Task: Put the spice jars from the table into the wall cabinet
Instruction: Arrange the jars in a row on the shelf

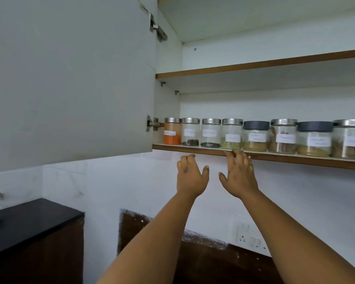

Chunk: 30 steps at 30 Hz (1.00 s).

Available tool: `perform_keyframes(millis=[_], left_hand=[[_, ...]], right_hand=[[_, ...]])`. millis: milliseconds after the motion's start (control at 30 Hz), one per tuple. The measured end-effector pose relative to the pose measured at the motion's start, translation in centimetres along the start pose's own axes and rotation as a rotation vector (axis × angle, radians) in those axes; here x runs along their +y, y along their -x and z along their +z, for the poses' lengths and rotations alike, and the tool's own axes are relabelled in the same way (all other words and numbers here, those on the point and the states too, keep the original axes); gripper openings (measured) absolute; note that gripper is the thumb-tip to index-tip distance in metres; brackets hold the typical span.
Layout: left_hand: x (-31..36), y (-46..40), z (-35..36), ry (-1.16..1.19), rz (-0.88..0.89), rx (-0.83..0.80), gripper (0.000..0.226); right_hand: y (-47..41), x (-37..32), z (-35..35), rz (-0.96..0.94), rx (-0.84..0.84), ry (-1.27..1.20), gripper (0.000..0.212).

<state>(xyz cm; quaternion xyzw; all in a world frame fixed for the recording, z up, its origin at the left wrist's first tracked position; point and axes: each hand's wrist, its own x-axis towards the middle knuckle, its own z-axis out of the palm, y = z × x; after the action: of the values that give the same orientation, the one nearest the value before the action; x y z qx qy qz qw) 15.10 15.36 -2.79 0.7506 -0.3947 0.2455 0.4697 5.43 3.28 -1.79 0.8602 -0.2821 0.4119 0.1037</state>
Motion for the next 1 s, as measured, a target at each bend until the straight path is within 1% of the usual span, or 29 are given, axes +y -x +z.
perform_keyframes(millis=[133,233,333,433,533,600,667,733,800,833,900,967,1000], left_hand=[[-4.3,-2.8,-3.1,-0.072,-0.169,0.09,0.054],[-7.4,-5.2,-4.2,-0.044,-0.207,0.101,0.05],[-9.7,-8.1,-4.7,-0.015,-0.134,0.138,0.045],[-11.0,-11.0,-4.5,0.033,0.035,0.128,0.048],[-11.4,-13.2,-3.4,0.002,0.199,0.058,0.049],[-11.5,-14.5,-2.7,-0.059,0.253,-0.033,0.053],[-11.8,-15.4,-2.2,-0.12,0.246,-0.122,0.059],[-12.0,-16.3,-1.9,-0.167,0.238,-0.168,0.061],[-12.0,-17.4,-1.9,-0.139,0.204,-0.235,0.06],[-12.0,-18.1,-1.8,-0.118,0.178,-0.275,0.058],[-11.9,-19.8,-1.6,-0.098,0.112,-0.356,0.043],[-11.9,-21.4,-1.3,-0.113,0.041,-0.437,0.032],[-11.9,-22.1,-0.9,-0.13,0.008,-0.493,0.031]], right_hand=[[-2.0,-4.0,1.3,0.026,-0.004,-0.011,0.068],[-3.8,-7.0,2.1,0.01,0.021,-0.027,0.064],[-6.2,-9.6,2.7,-0.017,0.066,-0.043,0.062],[-8.6,-12.1,3.4,0.01,0.043,-0.1,0.063],[-10.5,-13.5,4.0,0.043,0.002,-0.113,0.056],[-11.4,-13.9,4.4,0.058,-0.029,-0.092,0.048],[-12.0,-14.1,4.9,0.085,-0.058,-0.07,0.043],[-12.5,-14.2,5.3,0.109,-0.08,-0.051,0.042],[-13.7,-14.3,5.5,0.162,-0.131,-0.068,0.042],[-14.4,-14.3,5.5,0.199,-0.185,-0.079,0.043],[-16.2,-14.1,5.6,0.243,-0.307,-0.07,0.048],[-17.6,-14.0,5.8,0.229,-0.487,0.013,0.051],[-18.3,-13.9,6.2,0.208,-0.564,0.078,0.052]])
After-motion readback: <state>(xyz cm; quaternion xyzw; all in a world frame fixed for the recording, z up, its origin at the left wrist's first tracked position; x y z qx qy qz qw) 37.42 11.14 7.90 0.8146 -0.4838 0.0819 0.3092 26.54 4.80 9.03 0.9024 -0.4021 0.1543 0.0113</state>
